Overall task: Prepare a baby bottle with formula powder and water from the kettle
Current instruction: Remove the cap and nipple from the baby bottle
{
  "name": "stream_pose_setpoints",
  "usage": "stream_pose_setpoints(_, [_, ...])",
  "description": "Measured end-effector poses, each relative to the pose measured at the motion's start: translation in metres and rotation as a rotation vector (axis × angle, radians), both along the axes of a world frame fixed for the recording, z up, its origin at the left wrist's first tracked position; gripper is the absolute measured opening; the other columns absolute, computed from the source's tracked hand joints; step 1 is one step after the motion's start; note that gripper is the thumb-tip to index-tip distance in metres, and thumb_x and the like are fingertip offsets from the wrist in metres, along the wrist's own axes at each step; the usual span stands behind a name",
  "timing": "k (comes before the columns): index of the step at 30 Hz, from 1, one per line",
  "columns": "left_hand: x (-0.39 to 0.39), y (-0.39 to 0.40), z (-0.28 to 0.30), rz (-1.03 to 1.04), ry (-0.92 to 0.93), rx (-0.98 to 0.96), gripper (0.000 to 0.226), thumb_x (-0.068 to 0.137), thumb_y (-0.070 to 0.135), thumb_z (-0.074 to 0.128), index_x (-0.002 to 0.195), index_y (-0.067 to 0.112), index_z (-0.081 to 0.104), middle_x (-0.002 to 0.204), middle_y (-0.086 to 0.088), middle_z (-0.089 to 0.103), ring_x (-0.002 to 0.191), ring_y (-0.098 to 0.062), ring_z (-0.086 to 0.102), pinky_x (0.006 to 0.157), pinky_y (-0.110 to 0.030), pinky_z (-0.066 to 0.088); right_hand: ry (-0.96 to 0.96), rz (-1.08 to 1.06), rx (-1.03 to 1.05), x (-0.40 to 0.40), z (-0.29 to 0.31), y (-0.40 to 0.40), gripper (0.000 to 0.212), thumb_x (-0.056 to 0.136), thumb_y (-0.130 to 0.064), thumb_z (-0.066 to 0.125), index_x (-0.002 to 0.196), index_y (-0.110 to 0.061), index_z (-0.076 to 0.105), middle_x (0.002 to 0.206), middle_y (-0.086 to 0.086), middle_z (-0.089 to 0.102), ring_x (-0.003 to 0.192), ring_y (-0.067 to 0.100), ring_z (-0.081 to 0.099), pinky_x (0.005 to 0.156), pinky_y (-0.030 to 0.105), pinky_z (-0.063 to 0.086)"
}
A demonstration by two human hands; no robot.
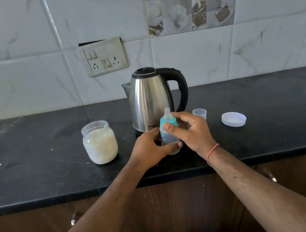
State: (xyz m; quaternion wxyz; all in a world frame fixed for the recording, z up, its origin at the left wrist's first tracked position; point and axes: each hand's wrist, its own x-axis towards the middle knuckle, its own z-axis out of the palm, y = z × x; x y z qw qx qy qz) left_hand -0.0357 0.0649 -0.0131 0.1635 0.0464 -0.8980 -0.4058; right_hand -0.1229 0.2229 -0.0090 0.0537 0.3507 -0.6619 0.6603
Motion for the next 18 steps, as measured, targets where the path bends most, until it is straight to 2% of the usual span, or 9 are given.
stream_pose_setpoints(2, [-0.002,-0.004,0.003,-0.05,-0.045,0.007,0.051,0.087,0.053,0.086,0.132,0.036,0.068,0.106,0.026,0.072,0.101,0.006,0.07,0.097,-0.023,0.058,-0.025,0.025,-0.012,-0.002,-0.001,0.0,0.047,0.087,-0.044,0.089,0.125,-0.018,0.08,0.116,-0.004,0.082,0.113,0.017,0.077,0.1,0.044,0.064])
stream_pose_setpoints(5, [-0.004,-0.012,0.005,-0.165,-0.106,0.028,0.039,0.094,0.045,0.082,0.13,0.034,0.069,0.117,0.014,0.078,0.108,-0.001,0.073,0.105,-0.036,0.06,-0.071,0.072,0.0,-0.004,-0.001,0.001,0.046,0.086,-0.049,0.085,0.125,-0.023,0.08,0.119,-0.003,0.082,0.118,0.021,0.075,0.105,0.048,0.06])
stream_pose_setpoints(7, [-0.006,-0.013,0.004,-0.196,-0.1,0.026,0.043,0.095,0.043,0.082,0.133,0.029,0.067,0.121,0.01,0.077,0.11,-0.004,0.073,0.105,-0.037,0.06,-0.082,0.075,0.012,-0.006,-0.001,0.0,0.036,0.091,-0.042,0.085,0.123,-0.026,0.08,0.118,-0.003,0.082,0.117,0.022,0.075,0.105,0.05,0.06])
stream_pose_setpoints(8, [-0.007,-0.013,0.004,-0.19,-0.084,0.024,0.054,0.091,0.047,0.084,0.138,0.028,0.064,0.124,0.011,0.076,0.112,-0.004,0.072,0.104,-0.035,0.06,-0.084,0.069,0.014,-0.006,0.0,0.0,0.03,0.093,-0.038,0.085,0.121,-0.028,0.08,0.117,-0.003,0.082,0.116,0.022,0.076,0.104,0.051,0.061])
stream_pose_setpoints(10, [-0.006,-0.011,0.001,-0.12,-0.032,0.001,0.086,0.076,0.066,0.088,0.147,0.028,0.056,0.131,0.015,0.07,0.116,-0.003,0.069,0.1,-0.026,0.059,-0.083,0.057,0.011,-0.003,0.001,-0.001,0.024,0.094,-0.034,0.085,0.117,-0.032,0.079,0.114,-0.005,0.082,0.113,0.019,0.076,0.101,0.047,0.062])
stream_pose_setpoints(11, [-0.006,-0.01,-0.001,-0.071,-0.001,-0.015,0.092,0.071,0.07,0.089,0.146,0.028,0.055,0.131,0.016,0.068,0.116,-0.002,0.067,0.095,-0.022,0.057,-0.075,0.047,0.01,-0.002,0.002,-0.001,0.023,0.093,-0.036,0.084,0.115,-0.036,0.078,0.113,-0.007,0.082,0.112,0.017,0.076,0.1,0.044,0.063])
stream_pose_setpoints(14, [-0.004,-0.01,-0.005,0.016,0.075,-0.007,0.074,0.075,0.058,0.093,0.133,0.031,0.056,0.122,0.016,0.068,0.109,-0.001,0.068,0.086,-0.017,0.055,-0.038,0.032,0.009,0.006,0.006,0.0,0.026,0.088,-0.043,0.082,0.113,-0.043,0.075,0.111,-0.017,0.081,0.112,0.011,0.075,0.094,0.032,0.064])
stream_pose_setpoints(18, [-0.002,-0.011,-0.005,-0.059,0.061,-0.012,0.067,0.088,0.049,0.086,0.143,0.026,0.056,0.129,0.013,0.069,0.115,-0.003,0.067,0.094,-0.022,0.056,-0.036,0.033,-0.007,0.011,0.008,0.001,0.03,0.085,-0.045,0.081,0.114,-0.043,0.073,0.108,-0.025,0.08,0.111,0.007,0.075,0.087,0.023,0.062])
